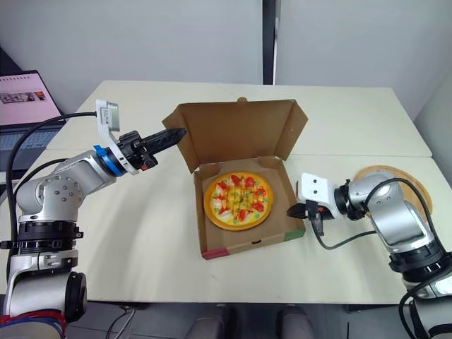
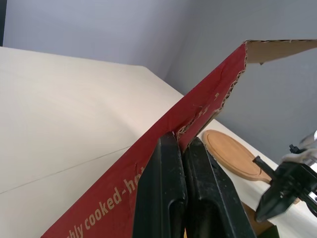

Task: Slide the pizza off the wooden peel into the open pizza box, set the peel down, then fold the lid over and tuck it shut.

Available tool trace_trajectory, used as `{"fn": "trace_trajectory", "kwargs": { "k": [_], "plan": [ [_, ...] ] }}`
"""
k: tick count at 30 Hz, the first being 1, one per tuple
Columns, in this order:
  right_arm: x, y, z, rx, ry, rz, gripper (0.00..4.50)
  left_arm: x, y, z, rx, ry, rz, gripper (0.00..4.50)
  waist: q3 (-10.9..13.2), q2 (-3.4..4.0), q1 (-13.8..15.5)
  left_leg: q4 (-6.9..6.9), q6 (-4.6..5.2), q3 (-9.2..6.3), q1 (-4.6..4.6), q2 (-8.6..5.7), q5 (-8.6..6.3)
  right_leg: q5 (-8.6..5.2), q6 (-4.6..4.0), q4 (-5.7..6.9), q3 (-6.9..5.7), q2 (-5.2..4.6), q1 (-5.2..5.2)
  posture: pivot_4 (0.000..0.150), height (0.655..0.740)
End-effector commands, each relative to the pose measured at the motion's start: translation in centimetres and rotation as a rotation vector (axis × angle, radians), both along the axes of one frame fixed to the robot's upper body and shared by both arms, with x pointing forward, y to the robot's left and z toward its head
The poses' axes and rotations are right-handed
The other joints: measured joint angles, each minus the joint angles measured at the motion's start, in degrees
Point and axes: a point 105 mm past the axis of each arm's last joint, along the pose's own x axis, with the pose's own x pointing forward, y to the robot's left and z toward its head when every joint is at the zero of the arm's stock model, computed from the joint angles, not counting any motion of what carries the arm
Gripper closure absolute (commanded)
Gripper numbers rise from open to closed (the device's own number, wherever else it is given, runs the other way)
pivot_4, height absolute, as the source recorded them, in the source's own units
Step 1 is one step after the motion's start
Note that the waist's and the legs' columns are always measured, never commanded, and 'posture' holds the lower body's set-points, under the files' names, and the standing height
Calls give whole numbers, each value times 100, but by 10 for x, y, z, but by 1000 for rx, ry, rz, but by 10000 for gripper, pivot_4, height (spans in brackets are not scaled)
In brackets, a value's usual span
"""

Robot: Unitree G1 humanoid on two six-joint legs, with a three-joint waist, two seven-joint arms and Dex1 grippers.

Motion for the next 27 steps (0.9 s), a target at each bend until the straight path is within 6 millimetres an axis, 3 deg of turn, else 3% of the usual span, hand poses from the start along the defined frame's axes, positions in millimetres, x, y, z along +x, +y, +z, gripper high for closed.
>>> {"fn": "trace_trajectory", "kwargs": {
  "k": [1, 2, 5, 8, 12, 15, 24, 27],
  "plan": [
    [5, -12, 28, 106, -67, -86, 44764, -1, 0, 12, 4, -53, -15, 45000, 1, -2, 15, 0, 0, -1, -1, 0, 0, 0, 0, 0, -1, 0, 0, 1500, 7400],
    [8, -16, 36, 151, -84, -117, 44764, -1, 0, 13, 4, -56, -13, 45000, 1, -2, 17, 0, 0, -2, -2, 0, 0, 0, 0, 0, -2, 0, 0, 1500, 7400],
    [28, -29, 58, 293, -169, -270, 38711, 0, 1, 13, 6, -62, -8, 45000, 2, -3, 9, 3, 1, -3, -4, 0, 0, 0, 0, 0, -2, 0, 0, 1500, 7400],
    [51, -37, 73, 402, -261, -420, 28861, 0, 1, 14, 10, -67, -8, 45000, 2, -3, -2, 3, 1, -1, -3, 1, 0, 0, 0, 6, 0, 1, -3, 1500, 7400],
    [75, -31, 93, 532, -347, -535, 14788, 1, 2, 15, 11, -71, -5, 45000, 2, -3, -21, 1, -5, 4, -2, 2, 3, 0, 0, 12, 3, 3, -10, 1500, 7400],
    [86, -29, 95, 561, -358, -592, 4635, 2, 2, 16, 13, -78, -3, 45000, 2, -3, -20, 0, -6, 8, -6, 2, 4, 0, -1, 12, 5, 3, -17, 1500, 7400],
    [90, -8, 104, 673, -278, -579, 4635, 1, 0, 19, 14, -91, -8, 45000, 2, -3, -20, 0, -5, 5, -17, -2, 3, 1, 0, 11, 2, 2, -24, 1500, 7400],
    [92, -1, 105, 686, -263, -578, 10251, 1, -1, 19, 14, -93, -8, 45000, 2, -3, -26, 0, -2, 5, -17, -1, 2, 1, 0, 13, 3, 4, -25, 1500, 7400]
  ]
}}
